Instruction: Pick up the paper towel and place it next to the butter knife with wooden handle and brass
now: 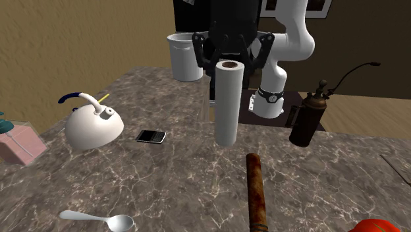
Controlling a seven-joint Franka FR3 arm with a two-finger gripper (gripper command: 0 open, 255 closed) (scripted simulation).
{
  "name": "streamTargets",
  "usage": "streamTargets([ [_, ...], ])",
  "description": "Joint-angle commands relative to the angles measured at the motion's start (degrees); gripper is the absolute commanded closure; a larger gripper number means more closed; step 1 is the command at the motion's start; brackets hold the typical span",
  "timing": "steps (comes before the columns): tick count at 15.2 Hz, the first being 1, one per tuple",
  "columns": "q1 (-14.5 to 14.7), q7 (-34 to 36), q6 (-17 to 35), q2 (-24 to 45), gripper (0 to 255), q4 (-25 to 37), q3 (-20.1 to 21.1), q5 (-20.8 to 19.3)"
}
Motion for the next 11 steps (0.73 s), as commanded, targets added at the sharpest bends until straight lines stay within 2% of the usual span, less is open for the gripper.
streamTargets([
  [1,1.0,3.0,-0.5,-2.6,255,-1.9,1.5,-0.9],
  [11,5.9,17.6,-3.8,-11.6,255,-7.6,10.9,-1.7],
])
